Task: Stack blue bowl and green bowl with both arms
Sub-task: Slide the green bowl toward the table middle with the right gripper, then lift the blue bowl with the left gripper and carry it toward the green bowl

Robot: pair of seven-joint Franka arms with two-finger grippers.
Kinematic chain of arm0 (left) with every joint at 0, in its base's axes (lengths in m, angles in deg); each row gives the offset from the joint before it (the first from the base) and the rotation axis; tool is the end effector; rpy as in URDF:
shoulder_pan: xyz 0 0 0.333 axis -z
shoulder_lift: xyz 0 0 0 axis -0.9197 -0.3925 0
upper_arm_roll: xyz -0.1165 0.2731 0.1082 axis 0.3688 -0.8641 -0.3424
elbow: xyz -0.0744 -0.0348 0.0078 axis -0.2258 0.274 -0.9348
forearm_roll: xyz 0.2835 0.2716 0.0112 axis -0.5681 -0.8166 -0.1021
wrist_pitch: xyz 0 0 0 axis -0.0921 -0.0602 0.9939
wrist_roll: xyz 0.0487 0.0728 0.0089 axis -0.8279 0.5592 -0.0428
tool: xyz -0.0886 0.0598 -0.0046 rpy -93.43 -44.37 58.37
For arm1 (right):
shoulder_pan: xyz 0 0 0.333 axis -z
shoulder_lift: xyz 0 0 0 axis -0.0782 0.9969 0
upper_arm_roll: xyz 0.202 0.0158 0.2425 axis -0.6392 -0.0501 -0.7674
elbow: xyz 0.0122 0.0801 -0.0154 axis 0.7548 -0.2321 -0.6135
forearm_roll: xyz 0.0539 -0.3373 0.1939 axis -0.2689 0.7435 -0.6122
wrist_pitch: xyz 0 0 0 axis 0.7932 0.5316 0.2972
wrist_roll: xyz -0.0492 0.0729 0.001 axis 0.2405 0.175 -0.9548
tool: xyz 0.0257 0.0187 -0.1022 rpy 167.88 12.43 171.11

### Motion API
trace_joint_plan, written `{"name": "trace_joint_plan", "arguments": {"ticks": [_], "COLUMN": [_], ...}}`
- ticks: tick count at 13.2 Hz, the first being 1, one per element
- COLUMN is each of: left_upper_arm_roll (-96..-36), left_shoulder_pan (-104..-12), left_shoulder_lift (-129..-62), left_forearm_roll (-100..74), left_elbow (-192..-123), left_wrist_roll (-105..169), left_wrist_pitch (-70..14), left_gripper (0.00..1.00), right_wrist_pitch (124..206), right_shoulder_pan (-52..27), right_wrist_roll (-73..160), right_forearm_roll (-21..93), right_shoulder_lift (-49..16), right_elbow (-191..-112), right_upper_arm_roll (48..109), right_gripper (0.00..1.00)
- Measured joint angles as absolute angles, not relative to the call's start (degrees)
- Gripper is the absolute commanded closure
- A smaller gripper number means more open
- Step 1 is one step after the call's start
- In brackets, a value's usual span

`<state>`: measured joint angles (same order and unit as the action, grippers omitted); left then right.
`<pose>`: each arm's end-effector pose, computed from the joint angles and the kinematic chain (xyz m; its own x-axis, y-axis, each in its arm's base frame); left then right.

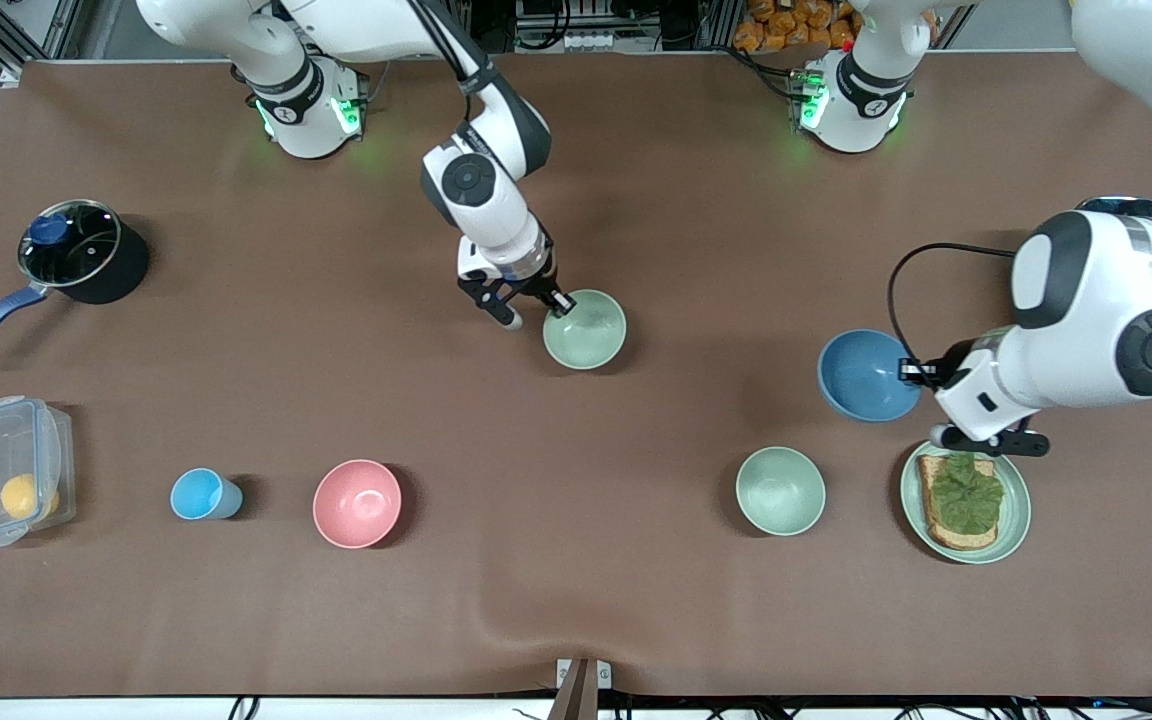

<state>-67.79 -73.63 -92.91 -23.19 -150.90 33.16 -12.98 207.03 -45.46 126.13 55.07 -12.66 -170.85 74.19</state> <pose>0.6335 -0.0875 0.3823 0.9693 -0.0775 -0.2335 -0.0614 -0.9953 0.0753 0.4116 0.4527 0.2210 0.7186 -0.6846 -0.1222 -0.6921 -0.6869 -0.2217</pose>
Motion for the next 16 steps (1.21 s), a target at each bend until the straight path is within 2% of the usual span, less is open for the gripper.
{"name": "trace_joint_plan", "arguments": {"ticks": [3,8,9,10,16], "left_upper_arm_roll": [-65.0,-62.9,-62.9,-62.9,-62.6], "left_shoulder_pan": [-73.5,-73.5,-73.6,-73.7,-73.6], "left_shoulder_lift": [-92.9,-93.1,-93.1,-93.1,-93.0], "left_forearm_roll": [-23.2,-20.3,-19.5,-19.0,-16.3], "left_elbow": [-150.9,-151.2,-151.2,-151.2,-151.1], "left_wrist_roll": [28.2,25.0,25.0,25.0,25.0], "left_wrist_pitch": [-12.6,-12.4,-12.4,-12.4,-12.4], "left_gripper": [1.0,1.0,1.0,1.0,1.0], "right_wrist_pitch": [207.1,207.1,207.1,207.1,207.1], "right_shoulder_pan": [-49.9,-50.7,-50.7,-50.7,-50.7], "right_wrist_roll": [128.0,129.4,129.4,129.6,132.7], "right_forearm_roll": [55.1,55.1,55.1,55.1,55.1], "right_shoulder_lift": [-11.2,-8.8,-8.6,-8.4,-8.1], "right_elbow": [-169.7,-167.3,-166.9,-166.6,-165.9], "right_upper_arm_roll": [77.7,78.1,78.1,78.1,78.6], "right_gripper": [1.0,0.98,0.44,0.0,0.0]}}
